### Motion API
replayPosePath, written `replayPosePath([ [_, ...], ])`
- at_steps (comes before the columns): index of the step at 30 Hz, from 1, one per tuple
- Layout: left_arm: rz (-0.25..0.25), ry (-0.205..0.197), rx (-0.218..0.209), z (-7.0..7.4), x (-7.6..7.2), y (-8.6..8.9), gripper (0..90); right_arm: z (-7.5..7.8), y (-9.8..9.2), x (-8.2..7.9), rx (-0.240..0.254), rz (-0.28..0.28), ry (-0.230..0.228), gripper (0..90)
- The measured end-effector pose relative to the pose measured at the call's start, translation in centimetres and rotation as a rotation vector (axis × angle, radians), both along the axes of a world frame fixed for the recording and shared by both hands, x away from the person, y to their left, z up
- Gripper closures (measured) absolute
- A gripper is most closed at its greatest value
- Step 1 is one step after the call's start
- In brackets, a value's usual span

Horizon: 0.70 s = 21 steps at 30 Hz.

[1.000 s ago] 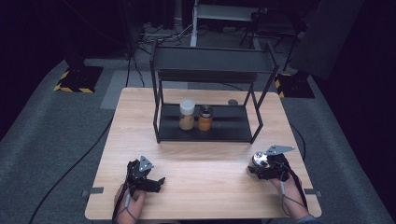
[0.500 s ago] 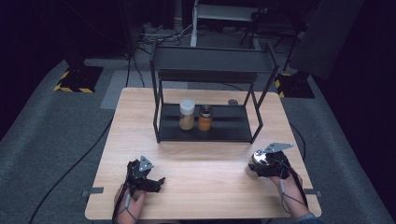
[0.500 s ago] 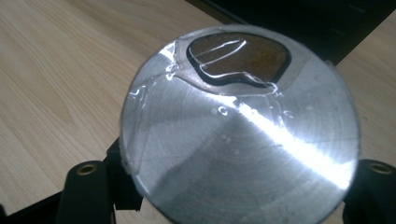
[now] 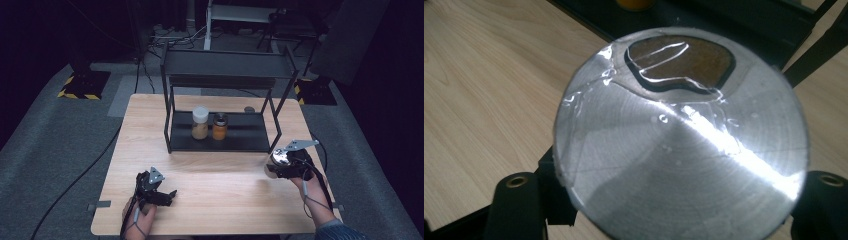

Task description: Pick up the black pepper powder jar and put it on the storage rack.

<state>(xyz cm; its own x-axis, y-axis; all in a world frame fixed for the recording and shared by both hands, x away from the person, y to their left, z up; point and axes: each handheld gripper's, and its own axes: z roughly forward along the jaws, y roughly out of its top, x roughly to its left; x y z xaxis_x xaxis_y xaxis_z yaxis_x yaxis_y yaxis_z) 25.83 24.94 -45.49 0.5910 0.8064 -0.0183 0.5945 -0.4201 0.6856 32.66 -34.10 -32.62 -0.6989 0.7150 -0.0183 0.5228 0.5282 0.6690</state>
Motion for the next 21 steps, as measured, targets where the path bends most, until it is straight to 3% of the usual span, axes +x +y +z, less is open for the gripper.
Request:
replayPosePath([
  [12, -0.003, -0.002, -0.001, 0.0, 0.0, 0.0, 0.0, 3.2, 1.8, 1.9, 0.009, 0.017, -0.027, 30.7],
  [21, -0.004, -0.002, 0.0, 0.0, 0.0, 0.0, 0.0, 4.7, 3.2, 4.0, 0.008, 0.017, -0.03, 30.7],
])
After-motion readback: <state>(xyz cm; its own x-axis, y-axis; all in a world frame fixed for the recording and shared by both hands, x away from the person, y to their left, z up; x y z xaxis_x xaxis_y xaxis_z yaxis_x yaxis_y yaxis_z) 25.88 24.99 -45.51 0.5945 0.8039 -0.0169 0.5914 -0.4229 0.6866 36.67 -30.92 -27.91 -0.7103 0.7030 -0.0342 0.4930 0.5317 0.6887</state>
